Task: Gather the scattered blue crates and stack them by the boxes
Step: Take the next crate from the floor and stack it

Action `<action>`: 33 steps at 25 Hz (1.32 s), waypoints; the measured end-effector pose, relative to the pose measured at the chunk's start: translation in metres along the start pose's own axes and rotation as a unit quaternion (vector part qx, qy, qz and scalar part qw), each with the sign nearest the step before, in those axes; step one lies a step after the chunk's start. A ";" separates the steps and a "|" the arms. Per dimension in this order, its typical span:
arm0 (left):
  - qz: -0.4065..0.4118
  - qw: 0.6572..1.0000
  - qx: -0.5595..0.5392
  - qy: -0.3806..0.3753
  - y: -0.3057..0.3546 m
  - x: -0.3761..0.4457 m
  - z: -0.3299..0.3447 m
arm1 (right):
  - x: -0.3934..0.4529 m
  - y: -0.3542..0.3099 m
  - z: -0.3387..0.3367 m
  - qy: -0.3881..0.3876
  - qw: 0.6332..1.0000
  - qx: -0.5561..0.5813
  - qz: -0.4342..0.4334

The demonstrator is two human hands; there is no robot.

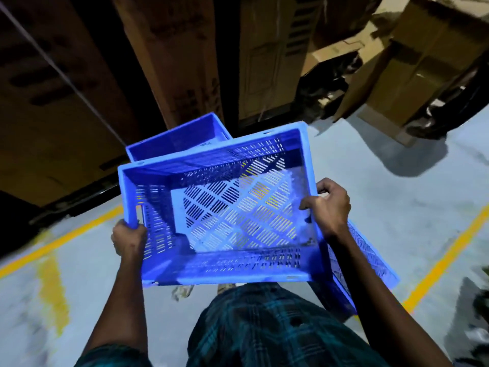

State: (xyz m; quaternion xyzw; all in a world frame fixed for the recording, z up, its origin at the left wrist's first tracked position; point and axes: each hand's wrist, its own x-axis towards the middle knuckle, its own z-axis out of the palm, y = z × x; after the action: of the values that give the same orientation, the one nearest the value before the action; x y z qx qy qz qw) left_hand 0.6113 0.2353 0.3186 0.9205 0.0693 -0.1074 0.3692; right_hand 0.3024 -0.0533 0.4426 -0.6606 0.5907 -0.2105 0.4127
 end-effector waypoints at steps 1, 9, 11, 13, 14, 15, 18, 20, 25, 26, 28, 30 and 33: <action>-0.014 1.000 -0.022 -0.002 0.003 0.011 0.000 | 0.011 -0.009 0.011 -0.004 1.000 -0.003 0.000; -0.093 0.978 -0.174 -0.066 0.013 0.047 -0.014 | 0.090 -0.040 0.061 -0.065 0.986 -0.147 -0.039; -0.122 0.967 -0.209 -0.075 0.011 0.039 -0.013 | 0.109 -0.030 0.074 -0.093 0.979 -0.182 -0.002; -0.131 0.962 -0.229 -0.066 0.010 0.030 -0.010 | 0.126 -0.016 0.084 -0.115 0.976 -0.181 0.030; -0.136 0.961 -0.235 -0.052 0.010 0.027 -0.010 | 0.135 -0.010 0.089 -0.133 0.975 -0.173 0.039; -0.140 0.961 -0.235 -0.036 0.011 0.024 -0.009 | 0.142 -0.007 0.092 -0.151 0.975 -0.158 0.040; -0.115 0.983 -0.144 0.022 0.019 0.013 -0.001 | 0.173 -0.001 0.099 -0.214 0.967 -0.134 0.041; -0.101 0.990 -0.078 0.061 0.033 0.004 0.004 | 0.199 0.004 0.107 -0.238 0.962 -0.127 0.034; -0.116 0.981 -0.094 0.123 0.062 -0.028 0.027 | 0.255 -0.010 0.109 -0.226 0.969 -0.099 0.003; -0.114 0.978 -0.111 0.138 0.064 -0.036 0.030 | 0.264 -0.014 0.109 -0.220 0.971 -0.091 -0.013; -0.112 0.971 -0.140 0.162 0.067 -0.048 0.036 | 0.277 -0.019 0.107 -0.205 0.974 -0.084 -0.040; -0.108 0.963 -0.171 0.179 0.073 -0.058 0.039 | 0.287 -0.019 0.107 -0.191 0.975 -0.090 -0.069; -0.092 0.948 -0.230 0.200 0.081 -0.064 0.041 | 0.290 -0.033 0.105 -0.176 0.978 -0.063 -0.096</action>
State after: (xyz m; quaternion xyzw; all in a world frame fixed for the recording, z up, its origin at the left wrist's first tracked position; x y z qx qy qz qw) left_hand 0.5604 0.1450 0.3594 0.8027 0.2493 0.0640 0.5380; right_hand 0.4642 -0.3002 0.3480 -0.7660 0.4545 -0.0920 0.4453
